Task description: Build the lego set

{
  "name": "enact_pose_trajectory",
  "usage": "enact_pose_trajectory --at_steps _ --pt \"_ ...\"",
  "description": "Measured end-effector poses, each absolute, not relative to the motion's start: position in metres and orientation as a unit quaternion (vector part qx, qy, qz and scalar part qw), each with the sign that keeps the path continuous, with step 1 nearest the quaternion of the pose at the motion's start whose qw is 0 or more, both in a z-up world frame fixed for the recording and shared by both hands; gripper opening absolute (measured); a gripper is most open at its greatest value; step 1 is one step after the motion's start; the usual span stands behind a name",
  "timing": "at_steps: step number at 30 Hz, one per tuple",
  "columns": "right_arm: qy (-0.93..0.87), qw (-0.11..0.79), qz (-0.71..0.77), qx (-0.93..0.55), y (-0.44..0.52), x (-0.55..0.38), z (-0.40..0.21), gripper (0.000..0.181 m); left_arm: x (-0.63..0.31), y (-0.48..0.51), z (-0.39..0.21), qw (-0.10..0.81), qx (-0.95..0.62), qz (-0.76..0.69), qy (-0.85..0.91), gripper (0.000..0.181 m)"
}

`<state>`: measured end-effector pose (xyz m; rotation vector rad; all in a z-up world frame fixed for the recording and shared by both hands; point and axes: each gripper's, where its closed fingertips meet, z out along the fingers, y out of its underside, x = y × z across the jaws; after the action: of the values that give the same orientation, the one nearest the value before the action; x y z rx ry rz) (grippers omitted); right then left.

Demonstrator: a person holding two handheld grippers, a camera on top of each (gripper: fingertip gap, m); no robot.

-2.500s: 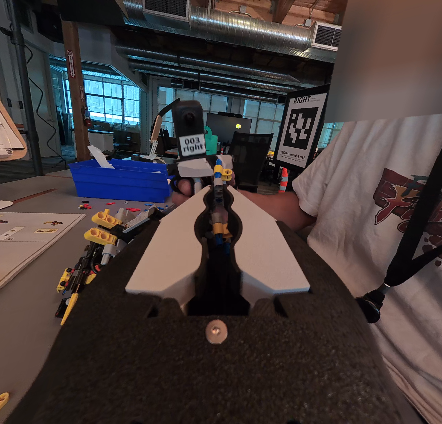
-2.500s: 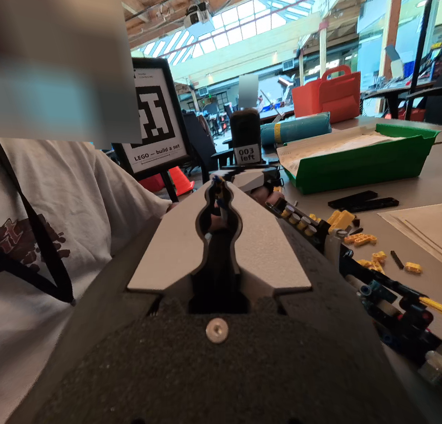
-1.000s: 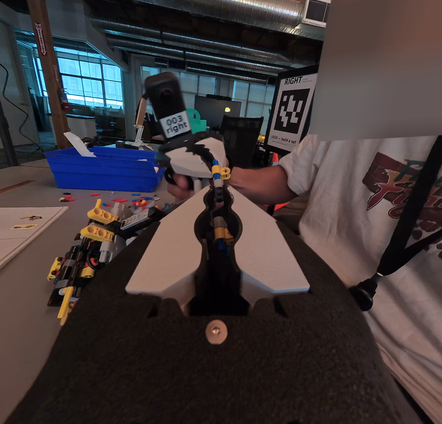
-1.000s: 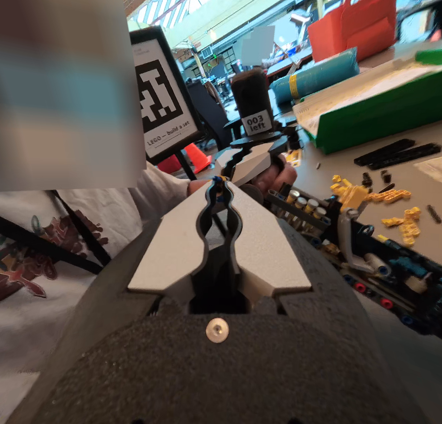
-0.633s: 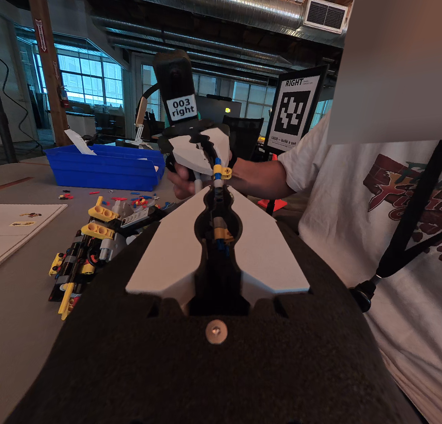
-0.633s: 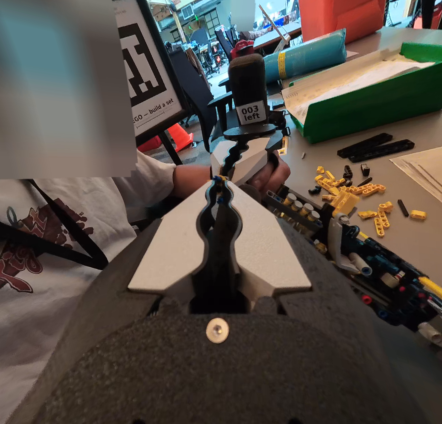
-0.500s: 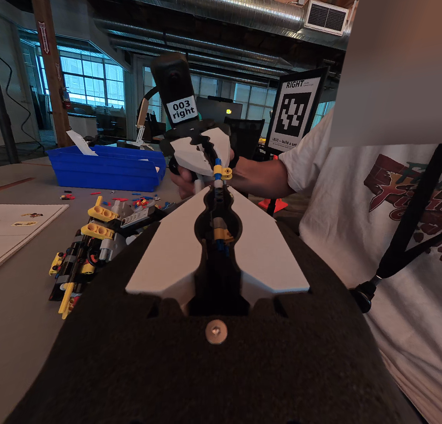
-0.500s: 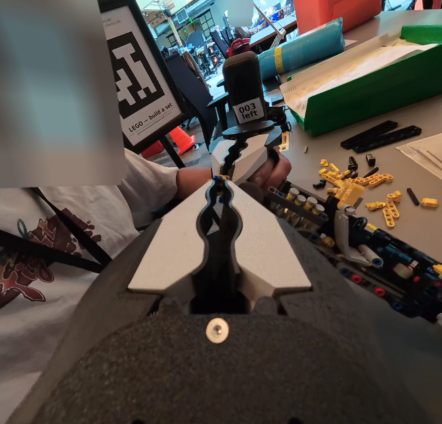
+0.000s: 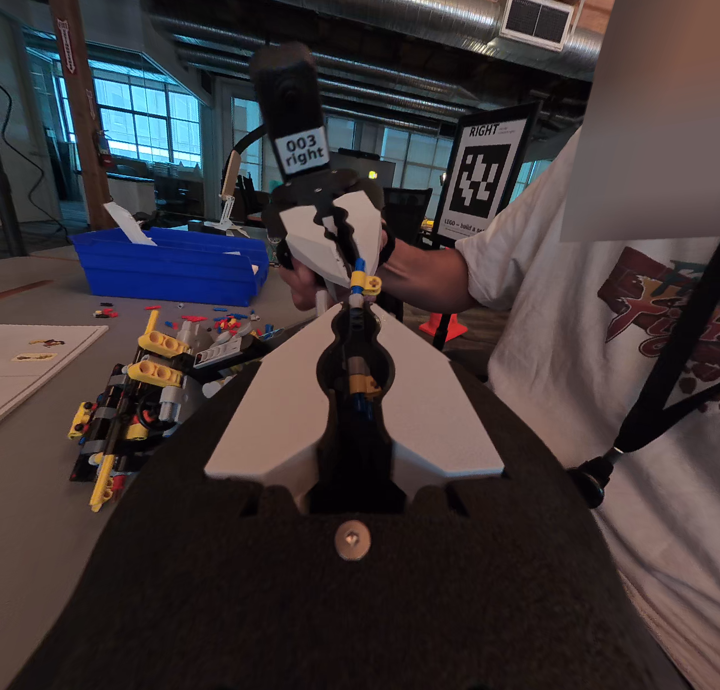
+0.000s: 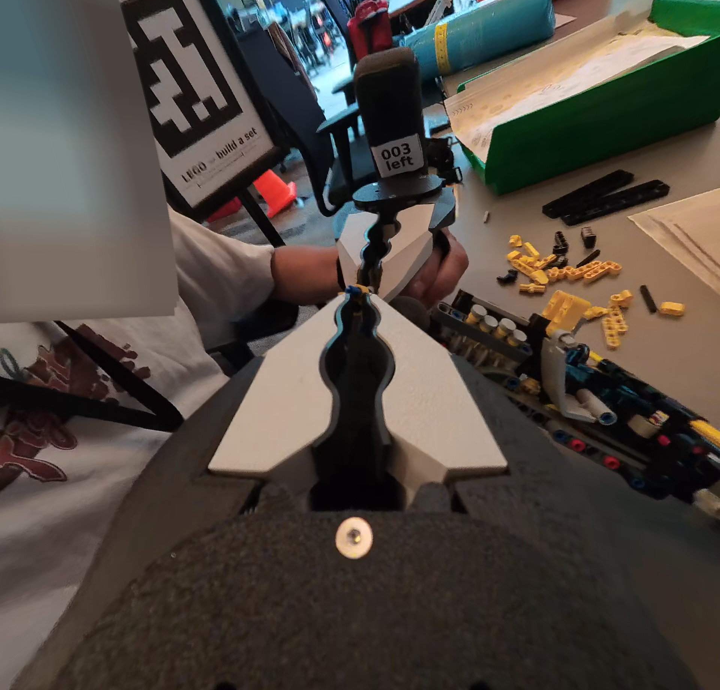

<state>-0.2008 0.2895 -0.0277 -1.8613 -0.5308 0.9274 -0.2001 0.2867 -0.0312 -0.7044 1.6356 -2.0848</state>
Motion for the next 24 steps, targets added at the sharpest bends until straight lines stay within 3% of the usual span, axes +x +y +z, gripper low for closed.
enact_pose_trajectory --at_steps 1,7,11,17,24 --pt "-0.204 0.474 0.407 -0.754 0.29 -0.202 -0.026 0.005 -0.201 0.286 -0.03 0.197 -0.249 -0.748 0.583 0.007" --pt "-0.196 0.479 0.448 -0.729 0.287 -0.201 -0.027 0.006 -0.201 0.282 -0.032 0.198 -0.246 -0.745 0.588 0.007" --pt "-0.22 0.465 0.416 -0.75 0.282 -0.198 -0.029 0.02 -0.199 0.281 -0.035 0.206 -0.248 -0.737 0.594 0.008" --pt "-0.258 0.452 0.28 -0.806 0.285 -0.198 -0.032 0.024 -0.195 0.279 -0.037 0.217 -0.253 -0.727 0.6 0.008" --pt "-0.255 0.421 0.223 -0.841 0.283 -0.197 -0.044 0.015 -0.192 0.278 -0.041 0.222 -0.26 -0.717 0.608 0.008"
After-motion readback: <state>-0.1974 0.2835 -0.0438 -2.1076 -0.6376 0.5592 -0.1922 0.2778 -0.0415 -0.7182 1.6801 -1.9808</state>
